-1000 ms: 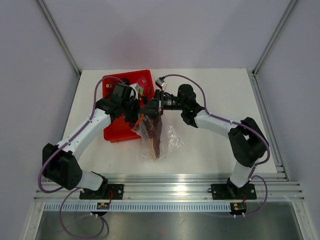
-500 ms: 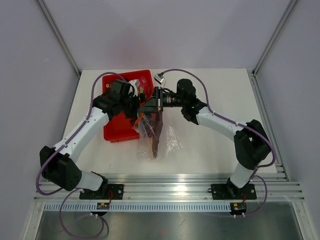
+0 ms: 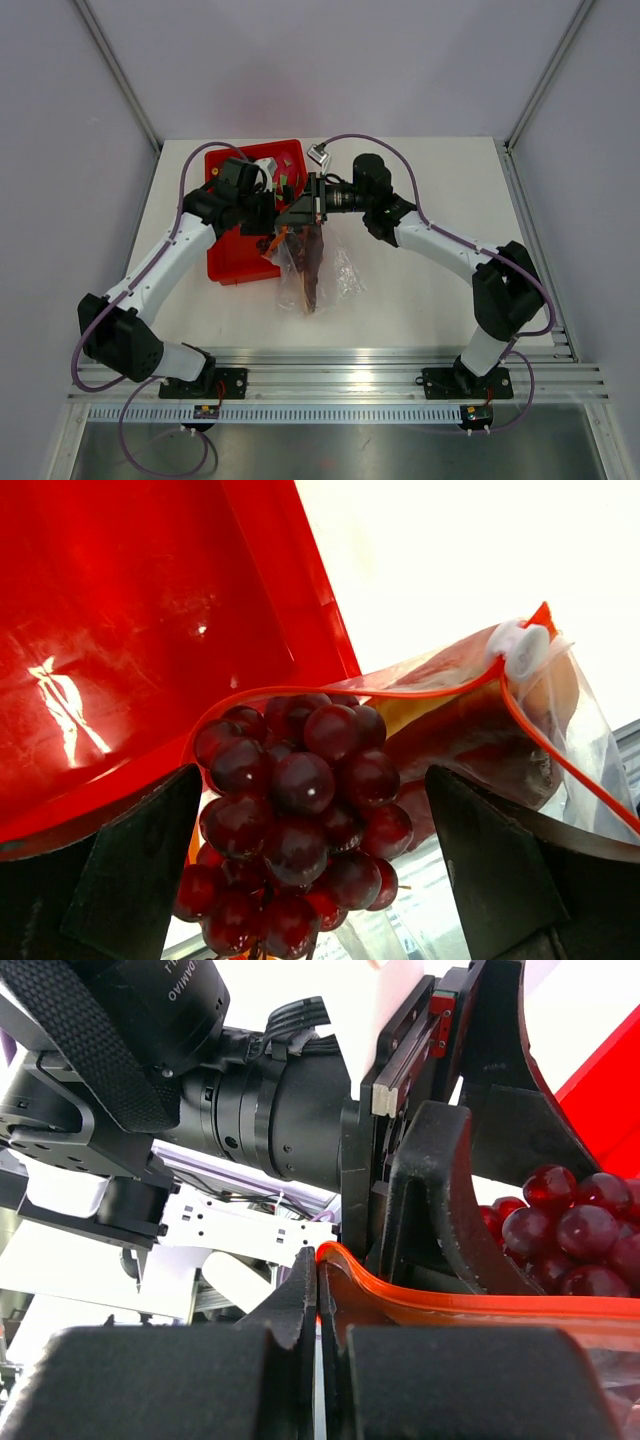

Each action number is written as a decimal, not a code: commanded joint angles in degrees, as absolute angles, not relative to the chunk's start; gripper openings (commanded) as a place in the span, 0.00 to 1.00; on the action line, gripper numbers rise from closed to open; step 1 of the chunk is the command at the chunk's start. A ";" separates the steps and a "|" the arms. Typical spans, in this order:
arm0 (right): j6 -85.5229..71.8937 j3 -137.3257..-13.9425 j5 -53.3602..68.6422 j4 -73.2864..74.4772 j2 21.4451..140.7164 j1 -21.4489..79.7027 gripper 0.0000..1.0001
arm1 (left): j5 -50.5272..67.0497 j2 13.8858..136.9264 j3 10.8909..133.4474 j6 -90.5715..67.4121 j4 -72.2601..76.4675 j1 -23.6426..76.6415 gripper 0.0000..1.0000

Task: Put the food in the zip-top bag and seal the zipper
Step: Place the fake fruit in the zipper food storage bag.

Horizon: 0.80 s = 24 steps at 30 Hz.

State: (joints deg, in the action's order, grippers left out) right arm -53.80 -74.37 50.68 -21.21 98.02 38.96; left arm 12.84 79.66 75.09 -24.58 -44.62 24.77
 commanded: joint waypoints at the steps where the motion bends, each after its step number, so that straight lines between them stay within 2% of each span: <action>1: -49.92 -72.77 47.11 -10.72 100.90 38.67 0.00 | 18.20 72.07 82.88 -24.00 -36.74 24.96 0.96; 4: -49.75 -73.21 47.02 -10.37 101.07 38.67 0.00 | 19.77 71.46 83.23 -23.56 -36.39 24.44 0.99; 10: -49.22 -73.91 47.20 -9.76 101.16 38.67 0.00 | 21.10 70.84 84.11 -24.60 -35.86 23.20 0.98; 12: -48.69 -74.09 47.20 -9.14 101.16 38.76 0.00 | 19.69 70.23 84.02 -24.78 -35.51 22.85 0.90; 13: -48.43 -74.09 47.20 -8.88 101.16 38.76 0.00 | 19.43 70.05 83.94 -24.79 -35.33 22.85 0.69; 15: -48.08 -74.00 47.02 -8.35 101.07 38.76 0.00 | 17.93 70.05 84.29 -24.79 -35.33 22.76 0.54; 16: -47.99 -74.09 46.93 -8.35 100.99 38.76 0.00 | 17.49 70.14 84.37 -24.35 -35.77 22.68 0.42; 18: -47.90 -74.09 46.85 -8.17 100.99 38.67 0.00 | 17.23 70.83 84.64 -23.91 -36.56 22.59 0.40; 24: -47.64 -74.18 46.93 -7.91 100.90 38.67 0.00 | 16.61 70.93 83.59 -23.64 -37.44 22.50 0.43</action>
State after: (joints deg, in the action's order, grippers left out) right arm -49.15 -73.45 47.55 -8.21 101.47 38.46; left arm 14.87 71.05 82.91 -23.59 -39.57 22.39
